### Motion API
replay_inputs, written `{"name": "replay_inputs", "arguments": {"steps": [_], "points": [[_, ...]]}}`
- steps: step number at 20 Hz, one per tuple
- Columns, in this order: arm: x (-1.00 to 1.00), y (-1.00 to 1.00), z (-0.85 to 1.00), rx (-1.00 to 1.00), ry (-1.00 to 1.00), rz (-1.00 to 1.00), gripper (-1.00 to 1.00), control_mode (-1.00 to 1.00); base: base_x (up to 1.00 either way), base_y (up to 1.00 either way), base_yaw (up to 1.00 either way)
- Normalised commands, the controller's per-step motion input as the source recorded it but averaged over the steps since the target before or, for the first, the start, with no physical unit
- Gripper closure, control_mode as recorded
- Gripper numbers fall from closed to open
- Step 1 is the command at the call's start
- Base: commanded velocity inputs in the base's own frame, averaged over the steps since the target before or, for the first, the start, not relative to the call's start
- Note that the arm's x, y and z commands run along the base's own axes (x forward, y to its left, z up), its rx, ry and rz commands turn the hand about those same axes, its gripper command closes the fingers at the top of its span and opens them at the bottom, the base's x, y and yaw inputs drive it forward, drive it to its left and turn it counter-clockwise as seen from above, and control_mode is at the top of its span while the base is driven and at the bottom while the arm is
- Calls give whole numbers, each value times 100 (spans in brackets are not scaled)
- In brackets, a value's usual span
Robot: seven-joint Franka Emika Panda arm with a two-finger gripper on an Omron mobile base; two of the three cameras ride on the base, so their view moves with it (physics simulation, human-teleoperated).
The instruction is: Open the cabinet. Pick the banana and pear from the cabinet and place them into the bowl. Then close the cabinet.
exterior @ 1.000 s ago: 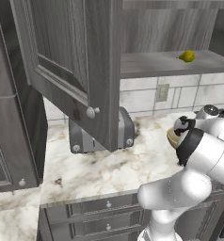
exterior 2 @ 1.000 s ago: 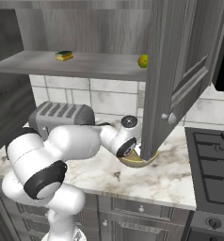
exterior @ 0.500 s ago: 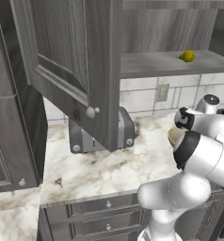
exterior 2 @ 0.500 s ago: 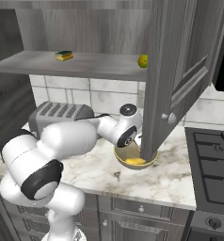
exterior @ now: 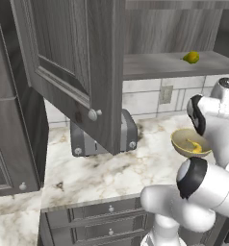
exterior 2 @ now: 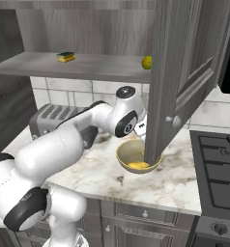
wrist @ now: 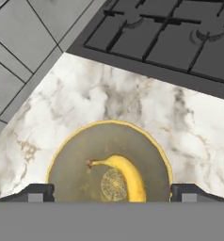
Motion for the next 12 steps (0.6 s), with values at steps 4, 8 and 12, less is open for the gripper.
{"name": "replay_inputs", "arguments": {"steps": [4, 8, 12], "points": [[-100, 0, 72, -7, -3, 0, -100, -100, 0, 0, 0], [-86, 0, 100, -4, -11, 0, -100, -100, 0, 0, 0], [-76, 8, 100, -8, -16, 3, -100, -100, 0, 0, 0]]}}
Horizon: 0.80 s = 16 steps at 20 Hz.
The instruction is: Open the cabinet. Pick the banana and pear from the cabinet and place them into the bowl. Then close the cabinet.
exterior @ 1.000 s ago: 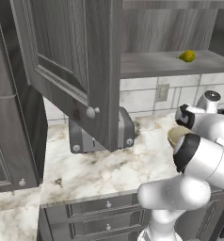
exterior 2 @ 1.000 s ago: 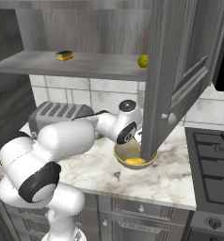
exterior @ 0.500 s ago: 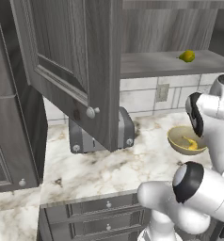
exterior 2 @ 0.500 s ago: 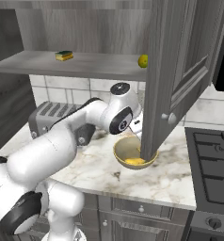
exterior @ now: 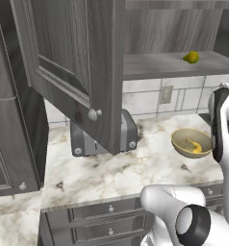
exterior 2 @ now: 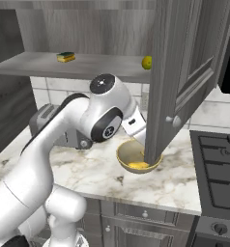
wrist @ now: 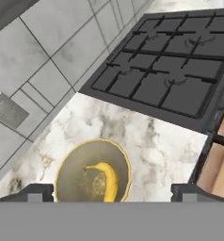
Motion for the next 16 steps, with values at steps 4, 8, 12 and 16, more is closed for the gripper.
{"name": "replay_inputs", "arguments": {"steps": [4, 8, 12, 16], "points": [[-65, 18, 100, -10, -13, 8, -100, -100, 0, 0, 0], [-38, 31, 95, -13, -4, 16, -100, -100, 0, 0, 0], [-23, 41, 64, -18, -1, 21, -100, -100, 0, 0, 0], [-3, 43, 11, -24, -1, 31, -100, -100, 0, 0, 0]]}}
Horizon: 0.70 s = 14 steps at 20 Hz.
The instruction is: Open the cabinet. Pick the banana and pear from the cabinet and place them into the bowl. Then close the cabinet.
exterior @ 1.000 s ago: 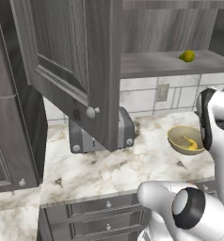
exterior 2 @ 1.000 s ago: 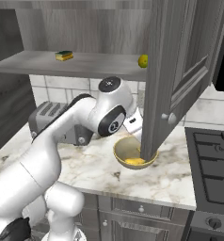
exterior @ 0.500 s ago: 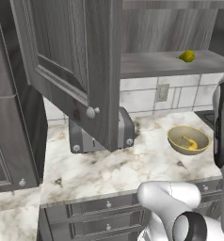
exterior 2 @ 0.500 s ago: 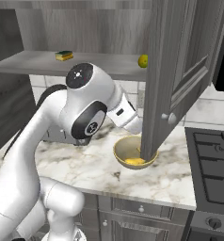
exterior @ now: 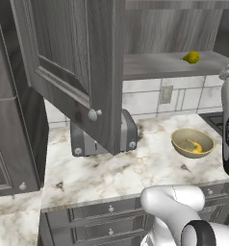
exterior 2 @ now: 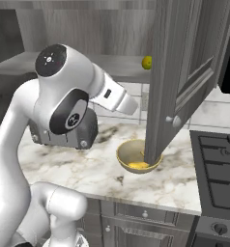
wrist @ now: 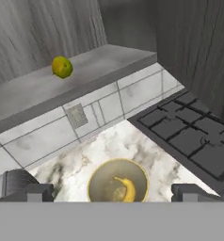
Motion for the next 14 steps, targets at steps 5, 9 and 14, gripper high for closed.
{"name": "replay_inputs", "arguments": {"steps": [5, 9, 14], "points": [[-4, 41, 18, -23, -1, 33, -100, -100, 0, 0, 0], [-14, 34, 11, -25, -1, 26, -100, -100, 0, 0, 0], [-1, 24, 25, -13, 2, 6, -100, -100, 0, 0, 0]]}}
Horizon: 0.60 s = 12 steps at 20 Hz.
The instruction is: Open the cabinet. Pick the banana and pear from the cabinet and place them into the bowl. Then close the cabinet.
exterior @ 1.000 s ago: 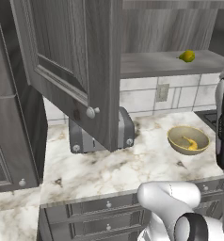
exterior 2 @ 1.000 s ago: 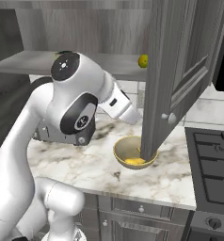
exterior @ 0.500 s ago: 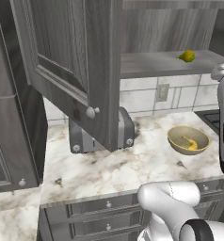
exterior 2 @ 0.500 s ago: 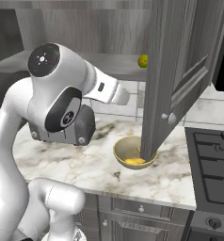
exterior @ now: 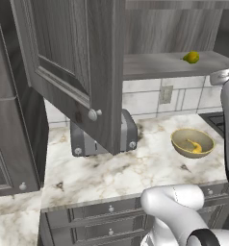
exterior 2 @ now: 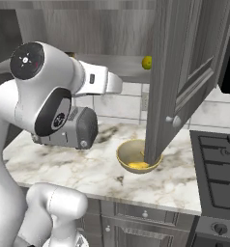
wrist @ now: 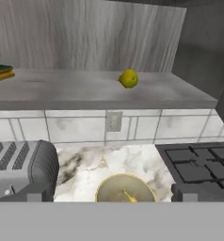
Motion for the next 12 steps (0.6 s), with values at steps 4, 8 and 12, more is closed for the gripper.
{"name": "replay_inputs", "arguments": {"steps": [4, 8, 12], "points": [[0, 0, 0, 0, 0, 0, -100, -100, 0, 0, 0], [9, 1, 7, -6, 1, 0, -100, -100, 0, 0, 0], [21, 7, 4, -15, 1, 0, -100, -100, 0, 0, 0]]}}
